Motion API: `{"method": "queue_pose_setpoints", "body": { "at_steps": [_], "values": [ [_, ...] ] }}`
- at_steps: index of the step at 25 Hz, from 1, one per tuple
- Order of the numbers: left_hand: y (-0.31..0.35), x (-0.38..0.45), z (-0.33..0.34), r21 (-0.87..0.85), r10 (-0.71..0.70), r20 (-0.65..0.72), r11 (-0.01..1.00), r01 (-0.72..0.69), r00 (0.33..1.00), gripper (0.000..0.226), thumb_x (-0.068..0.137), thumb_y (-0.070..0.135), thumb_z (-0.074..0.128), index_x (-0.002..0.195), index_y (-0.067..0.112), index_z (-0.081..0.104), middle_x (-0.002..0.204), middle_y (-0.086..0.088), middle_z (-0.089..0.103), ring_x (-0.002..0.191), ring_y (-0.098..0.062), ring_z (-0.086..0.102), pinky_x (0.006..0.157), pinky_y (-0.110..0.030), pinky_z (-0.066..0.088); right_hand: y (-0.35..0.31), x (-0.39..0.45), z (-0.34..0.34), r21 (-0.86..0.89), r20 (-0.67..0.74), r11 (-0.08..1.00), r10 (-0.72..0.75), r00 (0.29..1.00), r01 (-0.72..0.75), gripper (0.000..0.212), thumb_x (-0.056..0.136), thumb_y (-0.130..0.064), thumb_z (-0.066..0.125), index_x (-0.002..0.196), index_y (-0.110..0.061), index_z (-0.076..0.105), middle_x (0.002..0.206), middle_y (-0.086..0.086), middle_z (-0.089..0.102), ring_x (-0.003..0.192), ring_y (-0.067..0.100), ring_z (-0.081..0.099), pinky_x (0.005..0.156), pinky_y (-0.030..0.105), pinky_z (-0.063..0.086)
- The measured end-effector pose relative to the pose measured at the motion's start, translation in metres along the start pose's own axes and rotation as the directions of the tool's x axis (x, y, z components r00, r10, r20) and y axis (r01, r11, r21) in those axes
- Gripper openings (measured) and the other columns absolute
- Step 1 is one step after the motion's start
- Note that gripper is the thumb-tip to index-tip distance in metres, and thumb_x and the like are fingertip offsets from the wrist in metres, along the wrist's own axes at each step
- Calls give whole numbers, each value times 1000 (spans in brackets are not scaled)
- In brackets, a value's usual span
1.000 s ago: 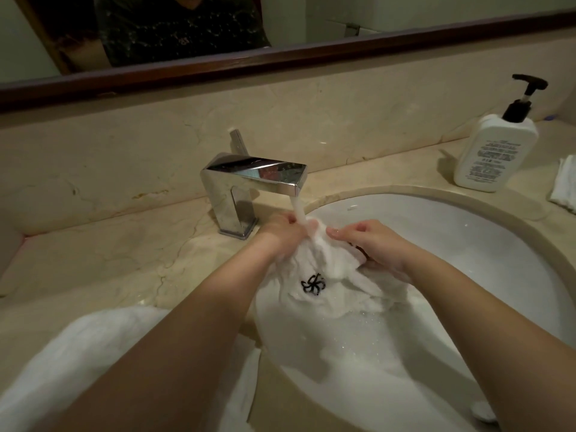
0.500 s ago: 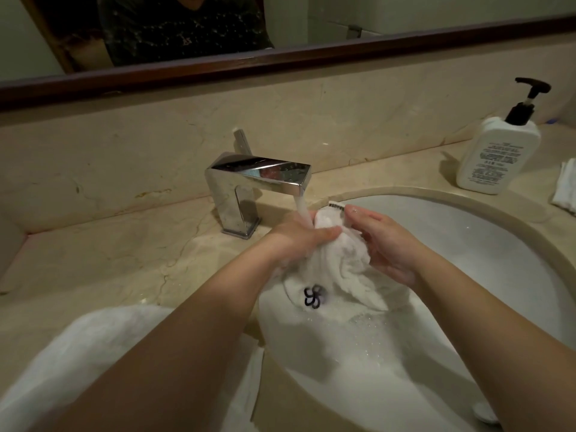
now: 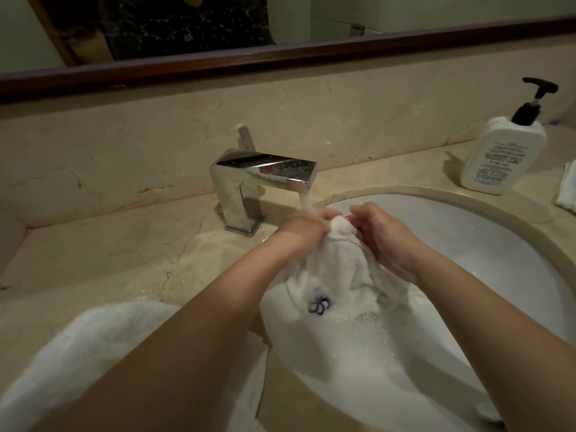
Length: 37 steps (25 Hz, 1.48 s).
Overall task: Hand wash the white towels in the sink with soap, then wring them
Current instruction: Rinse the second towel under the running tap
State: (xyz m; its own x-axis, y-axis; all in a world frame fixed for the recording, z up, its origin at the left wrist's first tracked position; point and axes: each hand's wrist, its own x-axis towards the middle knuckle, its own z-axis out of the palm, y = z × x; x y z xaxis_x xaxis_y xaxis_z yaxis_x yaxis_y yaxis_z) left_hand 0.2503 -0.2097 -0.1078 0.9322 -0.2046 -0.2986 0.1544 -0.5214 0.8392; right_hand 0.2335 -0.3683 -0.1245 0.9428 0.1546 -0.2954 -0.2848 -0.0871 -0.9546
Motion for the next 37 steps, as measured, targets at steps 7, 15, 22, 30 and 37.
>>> {"method": "queue_pose_setpoints", "body": {
  "at_steps": [7, 15, 22, 30, 37],
  "values": [
    [0, -8, -9, -36, -137, -133, 990, 133, 982, 37, 101, 44, 58, 129, 19, 58, 120, -2, 63, 111, -25, 62, 88, -33, 49, -1, -1, -13, -221, -47, 975, 20, 999, -30, 35, 97, -33, 49, 78, -9, 65, 62, 0, 59, 61, 20, 49, 61, 29, 43],
    [0, -3, -3, 205, -15, 78, 979, -2, 997, 25, 99, 11, 51, 119, 20, 63, 121, -8, 60, 105, -25, 57, 85, -36, 47, -9, -12, 7, -189, 14, 969, -157, 987, 157, 20, 98, -12, 55, 82, -10, 67, 72, 20, 53, 67, 22, 44, 63, 33, 35],
    [1, -7, -10, 176, 5, 78, 984, -19, 997, 24, 103, 41, 53, 85, 27, 58, 91, 4, 62, 84, -14, 57, 67, -28, 41, -5, -1, -7, -267, -154, 947, -224, 962, 178, 39, 93, -12, 58, 55, -12, 50, 61, 9, 44, 59, 19, 40, 61, 31, 35],
    [2, -8, -7, -150, -109, -158, 985, 85, 981, 49, 106, 44, 45, 144, 12, 46, 140, -8, 53, 126, -29, 53, 99, -34, 41, -1, -7, -29, -368, 76, 923, -90, 993, 112, 22, 92, -35, 68, 95, -15, 76, 94, 14, 74, 84, 28, 65, 84, 39, 51],
    [-2, -9, -5, 95, 88, 158, 990, -104, 984, 48, 91, 69, 55, 119, 34, 70, 116, 8, 71, 110, -17, 65, 88, -32, 51, -10, -8, -10, -36, 17, 990, -136, 991, 137, 34, 102, -29, 56, 104, 1, 72, 95, 21, 75, 85, 35, 70, 79, 39, 58]
  ]
}}
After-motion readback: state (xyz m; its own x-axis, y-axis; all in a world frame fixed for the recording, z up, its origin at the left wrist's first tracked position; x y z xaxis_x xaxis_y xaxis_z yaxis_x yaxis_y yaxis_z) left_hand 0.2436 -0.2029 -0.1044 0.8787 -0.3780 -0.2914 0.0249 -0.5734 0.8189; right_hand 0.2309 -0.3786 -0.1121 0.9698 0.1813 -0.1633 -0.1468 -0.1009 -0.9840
